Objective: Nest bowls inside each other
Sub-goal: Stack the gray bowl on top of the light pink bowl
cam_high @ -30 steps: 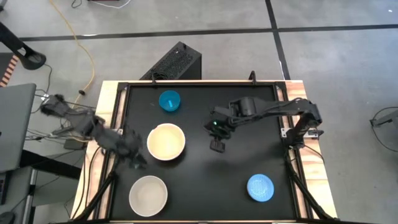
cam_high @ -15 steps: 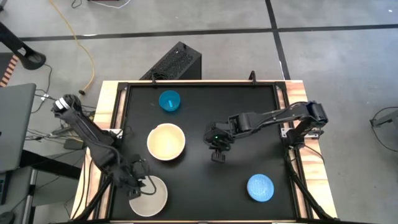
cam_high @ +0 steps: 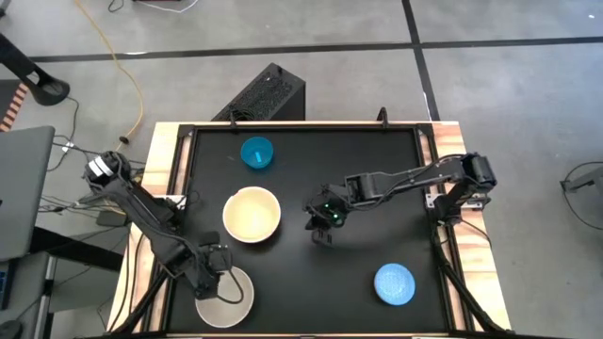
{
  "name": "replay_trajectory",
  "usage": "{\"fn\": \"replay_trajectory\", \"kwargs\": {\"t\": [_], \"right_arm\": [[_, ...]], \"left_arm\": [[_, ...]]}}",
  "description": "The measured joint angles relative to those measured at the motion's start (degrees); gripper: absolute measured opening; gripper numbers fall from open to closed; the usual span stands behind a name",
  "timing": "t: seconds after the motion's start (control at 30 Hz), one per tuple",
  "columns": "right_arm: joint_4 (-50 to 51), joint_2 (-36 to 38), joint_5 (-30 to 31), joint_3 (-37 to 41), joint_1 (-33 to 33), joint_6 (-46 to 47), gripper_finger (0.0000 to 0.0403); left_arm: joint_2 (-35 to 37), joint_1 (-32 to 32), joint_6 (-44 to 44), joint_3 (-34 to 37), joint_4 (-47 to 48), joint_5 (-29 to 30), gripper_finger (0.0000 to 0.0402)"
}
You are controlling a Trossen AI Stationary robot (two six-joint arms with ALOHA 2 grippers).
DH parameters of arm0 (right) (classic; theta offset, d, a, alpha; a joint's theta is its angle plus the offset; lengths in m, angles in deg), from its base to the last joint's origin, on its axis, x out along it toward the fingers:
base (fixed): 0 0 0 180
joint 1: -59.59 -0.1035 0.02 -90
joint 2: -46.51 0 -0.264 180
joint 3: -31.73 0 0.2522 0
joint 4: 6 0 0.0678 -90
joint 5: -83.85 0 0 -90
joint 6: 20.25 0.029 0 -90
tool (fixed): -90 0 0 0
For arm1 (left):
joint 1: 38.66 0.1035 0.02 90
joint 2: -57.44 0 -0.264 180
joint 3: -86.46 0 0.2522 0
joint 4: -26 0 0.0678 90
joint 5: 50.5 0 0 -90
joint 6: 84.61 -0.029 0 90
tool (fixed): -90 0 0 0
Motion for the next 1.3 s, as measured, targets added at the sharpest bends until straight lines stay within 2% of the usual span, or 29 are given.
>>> {"fn": "replay_trajectory", "kwargs": {"t": [0.2, 0.3, 0.43, 0.53, 0.7, 0.8, 0.93, 1.03, 1.1, 1.17, 1.23, 1.3], "right_arm": [[-0.15, -0.01, -0.13, 0.0, 0.86, 0.54, 0.0], [-0.16, -0.02, -1.57, 0.0, 1.01, 0.69, 0.0], [-0.11, -0.04, -2.47, 0.0, 1.62, 0.35, 0.0], [0.1, -0.04, -2.74, 0.0, 2.04, 0.23, 0.0], [1.34, -0.07, -3.12, 0.0, 2.77, 0.07, 0.0], [1.62, -0.09, -4.2, 0.0, 3.16, -0.21, 0.0], [2.18, -0.09, -4.39, 0.0, 3.13, -0.23, 0.0], [2.22, -0.09, -4.39, 0.0, 2.98, 0.06, 0.0], [2.2, -0.09, -4.39, 0.0, 2.97, 0.8, 0.0], [2.16, -0.09, -4.39, 0.0, 2.97, 1.45, 0.0], [2.0, -0.09, -4.37, 0.0, 2.97, 1.61, 0.0], [1.95, -0.09, -4.35, 0.0, 2.97, 2.59, 0.0]], "left_arm": [[-4.55, 0.0, 1.21, 2.23, -3.26, -3.28, 0.0141], [-5.3, 0.02, 0.08, 2.2, -5.65, -3.64, 0.0124], [-5.23, 0.9, -0.01, 2.2, -5.5, -4.49, 0.0064], [-4.21, 2.03, -1.7, 2.09, -5.63, -7.6, 0.0013], [2.66, 6.37, -9.0, 1.21, -1.24, -15.25, 0.0002], [9.9, 9.89, -11.93, -1.04, 2.13, -15.65, 0.0001], [20.05, 16.2, -15.26, -2.88, 3.39, -12.94, 0.0], [26.63, 21.88, -17.38, -3.98, 1.94, -4.84, 0.0], [29.08, 26.41, -16.94, -4.24, 2.33, 1.87, 0.0], [30.35, 32.13, -16.63, -4.32, 2.39, 5.36, 0.0], [30.75, 38.88, -17.46, -4.41, 2.5, 5.28, 0.0], [30.1, 45.62, -18.4, -4.42, 2.97, 2.4, 0.0]]}}
